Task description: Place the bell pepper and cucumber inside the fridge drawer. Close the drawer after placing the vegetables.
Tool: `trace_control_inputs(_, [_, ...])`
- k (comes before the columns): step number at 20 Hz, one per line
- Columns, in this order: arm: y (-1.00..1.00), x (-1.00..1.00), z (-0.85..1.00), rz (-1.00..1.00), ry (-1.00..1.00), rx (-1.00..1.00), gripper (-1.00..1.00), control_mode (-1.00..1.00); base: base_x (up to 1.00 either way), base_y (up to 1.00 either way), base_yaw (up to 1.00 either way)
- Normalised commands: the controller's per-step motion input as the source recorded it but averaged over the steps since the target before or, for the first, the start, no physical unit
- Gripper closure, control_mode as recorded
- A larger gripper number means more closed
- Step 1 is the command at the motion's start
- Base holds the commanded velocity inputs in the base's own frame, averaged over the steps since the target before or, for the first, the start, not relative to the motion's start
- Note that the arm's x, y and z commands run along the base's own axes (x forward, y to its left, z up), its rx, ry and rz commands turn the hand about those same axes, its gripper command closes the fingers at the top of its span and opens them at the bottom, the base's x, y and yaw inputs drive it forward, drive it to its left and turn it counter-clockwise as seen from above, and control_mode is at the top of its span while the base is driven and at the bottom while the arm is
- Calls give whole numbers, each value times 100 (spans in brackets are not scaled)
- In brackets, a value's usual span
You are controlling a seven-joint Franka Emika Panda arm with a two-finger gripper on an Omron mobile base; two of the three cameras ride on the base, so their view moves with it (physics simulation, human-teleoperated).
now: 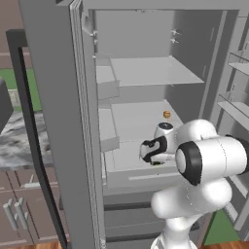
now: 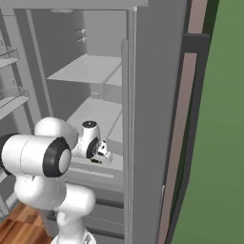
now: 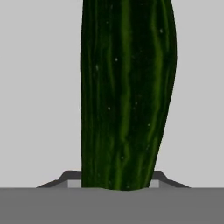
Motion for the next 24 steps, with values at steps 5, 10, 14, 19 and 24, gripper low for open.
trace_control_inputs(5, [0, -68, 2, 4, 1, 0, 100, -100, 0, 0, 0])
trace_control_inputs(10, [2, 69, -2, 6, 8, 0, 100, -100, 0, 0, 0])
trace_control_inputs(14, [23, 39, -54, 8, 1, 0, 100, -100, 0, 0, 0])
trace_control_inputs(19, [38, 0, -97, 8, 1, 0, 100, -100, 0, 0, 0])
trace_control_inputs(24, [36, -30, -94, 2, 0, -3, -100, -100, 0, 0, 0])
